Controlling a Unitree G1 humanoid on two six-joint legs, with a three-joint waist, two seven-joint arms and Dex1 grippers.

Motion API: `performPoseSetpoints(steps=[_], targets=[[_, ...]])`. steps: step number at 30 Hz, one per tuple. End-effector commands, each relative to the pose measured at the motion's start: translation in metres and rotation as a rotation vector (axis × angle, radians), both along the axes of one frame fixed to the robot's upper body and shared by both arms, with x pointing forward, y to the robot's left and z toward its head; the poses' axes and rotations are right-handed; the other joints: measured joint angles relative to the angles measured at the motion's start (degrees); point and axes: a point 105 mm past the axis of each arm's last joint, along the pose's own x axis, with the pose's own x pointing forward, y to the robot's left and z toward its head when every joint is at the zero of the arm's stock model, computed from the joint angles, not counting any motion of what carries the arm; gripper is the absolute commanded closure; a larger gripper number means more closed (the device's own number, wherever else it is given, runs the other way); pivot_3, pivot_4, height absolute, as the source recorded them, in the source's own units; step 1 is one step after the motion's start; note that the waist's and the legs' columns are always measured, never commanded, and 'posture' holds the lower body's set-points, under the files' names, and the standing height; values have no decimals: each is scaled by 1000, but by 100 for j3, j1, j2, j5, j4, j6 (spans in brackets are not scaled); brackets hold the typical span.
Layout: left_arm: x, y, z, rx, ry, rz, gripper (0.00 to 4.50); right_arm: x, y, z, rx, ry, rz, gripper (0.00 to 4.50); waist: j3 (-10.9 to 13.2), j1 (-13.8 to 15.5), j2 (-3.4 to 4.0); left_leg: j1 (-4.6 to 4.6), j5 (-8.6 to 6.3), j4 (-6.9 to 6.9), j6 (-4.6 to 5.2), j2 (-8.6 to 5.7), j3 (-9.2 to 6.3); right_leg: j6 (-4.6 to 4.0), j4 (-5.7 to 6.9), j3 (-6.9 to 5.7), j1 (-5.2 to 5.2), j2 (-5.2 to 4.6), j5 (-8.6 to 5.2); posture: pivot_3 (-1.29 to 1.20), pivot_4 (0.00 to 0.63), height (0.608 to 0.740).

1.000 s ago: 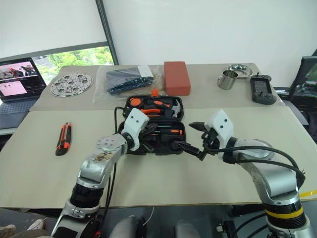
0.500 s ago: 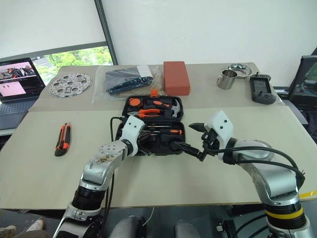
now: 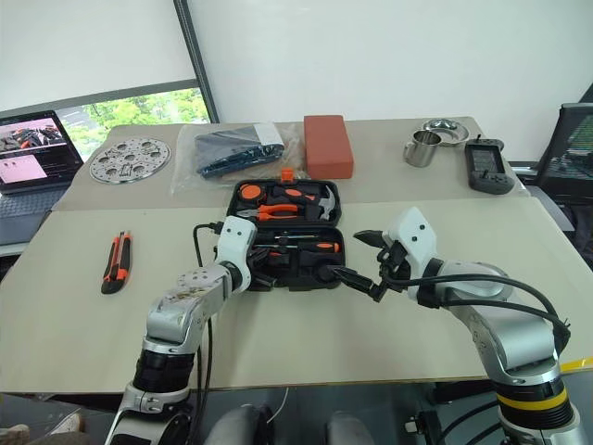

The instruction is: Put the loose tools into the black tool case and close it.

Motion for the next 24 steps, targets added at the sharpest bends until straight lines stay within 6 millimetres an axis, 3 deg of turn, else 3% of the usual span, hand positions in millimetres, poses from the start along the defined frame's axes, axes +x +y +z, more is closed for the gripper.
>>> performPoseSetpoints(steps=[1, 10, 20, 24], targets=[[-5, 21, -18, 34, 94, 101, 4489, -1, 1, 10, 8, -41, 13, 0, 1, -5, -1, 1, 0, 0, 0, 0, 0, 0, 0, 0, 2, 0, 0, 0, 150, 740], [-10, 28, -31, -57, 208, 194, 4489, -1, 2, 10, 6, -42, 13, 0, 4, -47, -6, 39, -2, -10, 0, 0, -1, 7, -15, 0, 44, 0, -5, 0, 150, 740], [-2, 21, 25, -7, -132, 42, 4489, -1, 2, 9, 8, -44, 9, 0, 11, -107, -12, 43, -3, -18, -3, 1, -5, 5, -27, -1, 54, -5, -4, 0, 150, 740], [-1, 22, 37, -45, -212, 39, 4489, -2, 3, 9, 10, -42, 12, 0, 12, -39, -12, 36, -7, -18, 3, -3, -5, 7, -35, -4, 53, -20, -5, 0, 150, 740]])
